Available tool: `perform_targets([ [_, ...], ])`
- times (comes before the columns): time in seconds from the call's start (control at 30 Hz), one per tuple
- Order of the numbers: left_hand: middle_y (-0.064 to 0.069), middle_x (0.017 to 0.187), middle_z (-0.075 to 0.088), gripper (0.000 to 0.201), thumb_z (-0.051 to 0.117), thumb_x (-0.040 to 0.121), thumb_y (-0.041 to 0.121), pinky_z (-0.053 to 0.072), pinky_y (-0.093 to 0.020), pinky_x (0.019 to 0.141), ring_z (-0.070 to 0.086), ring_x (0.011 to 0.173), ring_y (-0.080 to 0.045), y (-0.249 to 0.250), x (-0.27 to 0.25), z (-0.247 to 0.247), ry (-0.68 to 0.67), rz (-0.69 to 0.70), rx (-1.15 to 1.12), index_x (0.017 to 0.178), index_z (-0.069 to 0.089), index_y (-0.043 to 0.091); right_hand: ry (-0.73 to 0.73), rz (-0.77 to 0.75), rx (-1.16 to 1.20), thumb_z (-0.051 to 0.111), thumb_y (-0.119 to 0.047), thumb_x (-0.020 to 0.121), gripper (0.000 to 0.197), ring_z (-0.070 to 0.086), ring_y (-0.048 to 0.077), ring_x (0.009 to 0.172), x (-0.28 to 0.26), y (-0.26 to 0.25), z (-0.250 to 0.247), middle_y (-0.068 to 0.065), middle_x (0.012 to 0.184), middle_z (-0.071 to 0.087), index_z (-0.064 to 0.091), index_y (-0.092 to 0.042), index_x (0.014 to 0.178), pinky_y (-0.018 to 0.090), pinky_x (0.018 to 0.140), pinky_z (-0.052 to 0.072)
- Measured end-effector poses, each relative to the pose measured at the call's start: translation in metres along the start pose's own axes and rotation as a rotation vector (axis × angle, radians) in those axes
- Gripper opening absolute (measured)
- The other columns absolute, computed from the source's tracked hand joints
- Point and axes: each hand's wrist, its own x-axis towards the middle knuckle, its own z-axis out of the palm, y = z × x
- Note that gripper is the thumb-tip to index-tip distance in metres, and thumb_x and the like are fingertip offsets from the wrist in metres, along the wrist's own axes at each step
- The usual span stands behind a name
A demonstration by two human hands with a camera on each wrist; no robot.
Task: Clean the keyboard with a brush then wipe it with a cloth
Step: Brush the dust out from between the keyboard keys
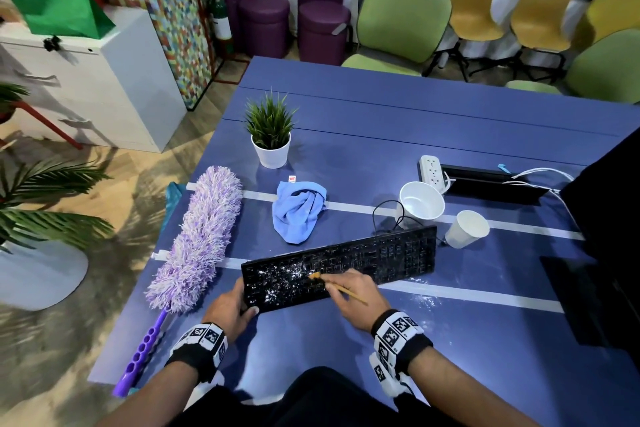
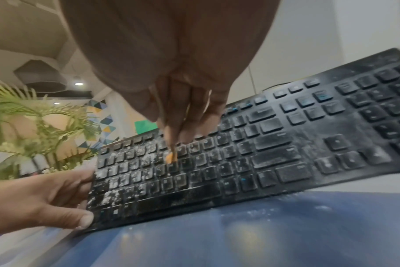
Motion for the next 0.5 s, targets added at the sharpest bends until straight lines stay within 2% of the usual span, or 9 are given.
perform_targets([
  [0.1, -0.008, 0.087, 0.066, 0.063, 0.065, 0.082, 0.030, 0.047, -0.034, 0.069, 0.064, 0.086, -0.031, -0.001, 0.001, 0.002, -0.004, 0.001, 0.024, 0.134, 0.032, 0.013, 0.216, 0.074, -0.010, 0.060, -0.016, 0.085, 0.023, 0.056, 0.010, 0.074, -0.002, 0.001, -0.011, 0.000, 0.081, 0.072, 0.074, -0.025, 0.101, 0.019, 0.068, 0.046],
  [0.17, -0.008, 0.088, 0.066, 0.062, 0.064, 0.083, 0.030, 0.048, -0.034, 0.070, 0.064, 0.086, -0.031, -0.001, 0.001, 0.002, -0.011, -0.001, 0.028, 0.132, 0.032, 0.013, 0.308, 0.071, 0.005, 0.061, -0.016, 0.083, 0.021, 0.059, 0.010, 0.076, 0.000, 0.001, -0.013, -0.002, 0.083, 0.073, 0.075, -0.023, 0.098, 0.021, 0.072, 0.051],
  [0.3, -0.007, 0.086, 0.065, 0.060, 0.065, 0.082, 0.031, 0.048, -0.034, 0.071, 0.064, 0.086, -0.031, -0.001, 0.002, 0.002, -0.012, -0.020, 0.021, 0.130, 0.033, 0.014, 0.231, 0.024, 0.008, 0.058, -0.022, 0.086, 0.023, 0.061, 0.013, 0.082, 0.006, -0.011, -0.007, -0.001, 0.093, 0.074, 0.074, -0.017, 0.102, 0.026, 0.079, 0.053],
  [0.37, -0.002, 0.082, 0.061, 0.060, 0.065, 0.082, 0.031, 0.048, -0.033, 0.070, 0.064, 0.085, -0.029, -0.001, 0.002, 0.002, -0.016, -0.021, 0.021, 0.131, 0.033, 0.015, 0.172, -0.021, 0.005, 0.057, -0.024, 0.088, 0.024, 0.061, 0.015, 0.082, 0.008, -0.016, -0.007, -0.001, 0.094, 0.074, 0.073, -0.016, 0.104, 0.026, 0.081, 0.051],
  [0.47, 0.000, 0.081, 0.059, 0.062, 0.065, 0.083, 0.031, 0.048, -0.032, 0.070, 0.064, 0.084, -0.028, -0.001, 0.002, 0.001, -0.022, -0.010, 0.015, 0.133, 0.031, 0.015, 0.163, 0.029, 0.034, 0.060, -0.017, 0.087, 0.020, 0.058, 0.013, 0.074, 0.009, -0.018, -0.014, -0.021, 0.078, 0.064, 0.075, -0.018, 0.101, 0.018, 0.075, 0.047],
  [0.5, -0.001, 0.081, 0.060, 0.063, 0.064, 0.083, 0.031, 0.048, -0.033, 0.070, 0.064, 0.084, -0.028, -0.002, 0.002, 0.002, -0.019, -0.004, 0.015, 0.134, 0.031, 0.015, 0.186, 0.043, 0.018, 0.060, -0.015, 0.086, 0.020, 0.058, 0.014, 0.074, 0.009, -0.018, -0.016, -0.022, 0.076, 0.063, 0.075, -0.018, 0.099, 0.020, 0.074, 0.048],
])
